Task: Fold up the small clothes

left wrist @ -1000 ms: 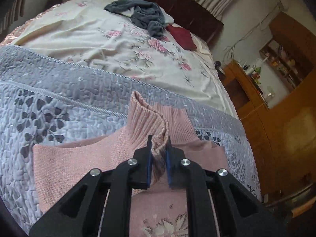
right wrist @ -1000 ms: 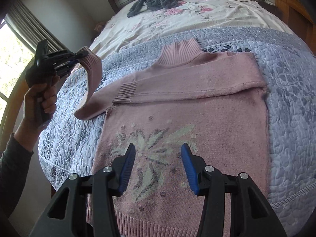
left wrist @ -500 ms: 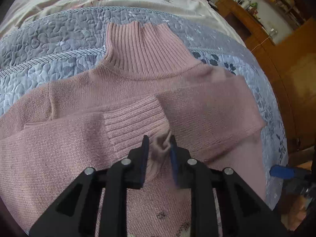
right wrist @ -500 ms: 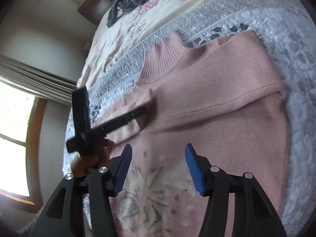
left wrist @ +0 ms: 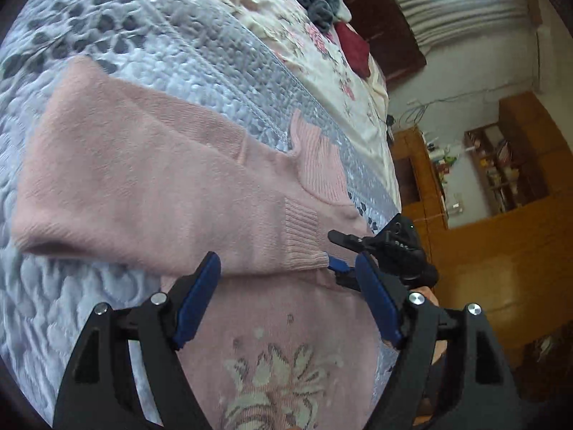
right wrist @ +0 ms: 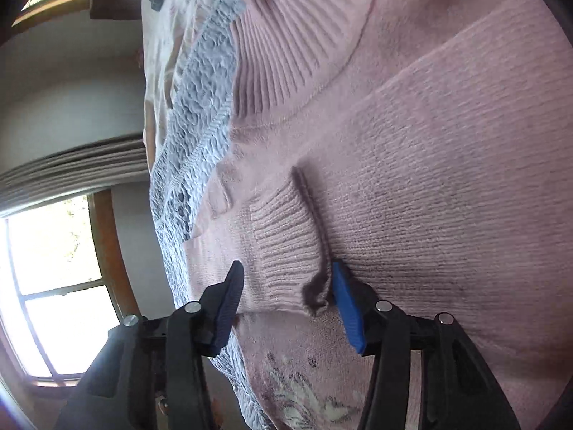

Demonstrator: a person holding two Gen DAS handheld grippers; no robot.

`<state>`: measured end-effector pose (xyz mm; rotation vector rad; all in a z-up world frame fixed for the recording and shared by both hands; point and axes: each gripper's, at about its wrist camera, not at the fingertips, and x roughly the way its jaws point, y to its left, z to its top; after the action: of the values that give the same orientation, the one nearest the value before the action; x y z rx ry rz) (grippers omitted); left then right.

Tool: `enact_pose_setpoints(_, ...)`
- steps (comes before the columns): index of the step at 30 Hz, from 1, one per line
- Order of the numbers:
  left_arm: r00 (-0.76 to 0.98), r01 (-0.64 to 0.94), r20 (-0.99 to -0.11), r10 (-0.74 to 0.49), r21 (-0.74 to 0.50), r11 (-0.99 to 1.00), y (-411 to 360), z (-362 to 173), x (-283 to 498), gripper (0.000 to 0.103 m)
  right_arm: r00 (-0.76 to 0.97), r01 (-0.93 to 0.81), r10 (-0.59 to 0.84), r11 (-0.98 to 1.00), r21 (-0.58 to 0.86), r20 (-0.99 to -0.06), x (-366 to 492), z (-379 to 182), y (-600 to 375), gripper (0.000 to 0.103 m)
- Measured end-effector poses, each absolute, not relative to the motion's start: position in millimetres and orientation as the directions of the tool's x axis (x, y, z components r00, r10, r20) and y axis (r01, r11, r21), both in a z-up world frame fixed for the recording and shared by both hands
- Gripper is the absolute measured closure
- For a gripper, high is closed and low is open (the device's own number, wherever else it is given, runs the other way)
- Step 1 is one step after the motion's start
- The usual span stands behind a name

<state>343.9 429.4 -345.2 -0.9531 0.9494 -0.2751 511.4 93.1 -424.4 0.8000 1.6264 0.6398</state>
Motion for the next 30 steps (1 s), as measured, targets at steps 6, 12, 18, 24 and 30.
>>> enact_pose_setpoints(6, 0.617, -0.263, -0.569, -0.544, -0.801, 0.538, 457.1, -353.8, 304.7, 0.026, -0.062, 0.090, 0.724, 0.690, 0.718, -0.687, 516.9, -407.5, 107.2, 0.097)
enact_pose_setpoints(12, 0.662, -0.288, -0.544, -0.515, -0.820, 0.496, 482.8, -345.1, 290.6, 0.026, 0.106, -0.113, 0.664, 0.748, 0.655, -0.740, 520.1, -308.5, 89.6, 0.097)
enact_pose_setpoints(18, 0.672, -0.269, -0.528, -0.519, -0.827, 0.494, 487.4, -328.7, 295.5, 0.026, 0.288, -0.215, 0.557, 0.830, 0.514, -0.779, 520.7, -227.2, 40.9, 0.097)
enact_pose_setpoints(24, 0.656, -0.242, -0.514, -0.554, -0.837, 0.491, 482.6, -320.0, 324.9, 0.029, 0.334, -0.156, 0.481, 0.876, 0.456, -0.811, 523.6, -227.6, -17.1, 0.097)
enact_pose_setpoints(30, 0.597, -0.203, -0.527, -0.605, -0.829, 0.521, 460.7, -323.0, 371.5, 0.030, 0.298, -0.067, 0.461, 0.884, 0.463, -0.836, 520.5, -273.4, -58.6, 0.097)
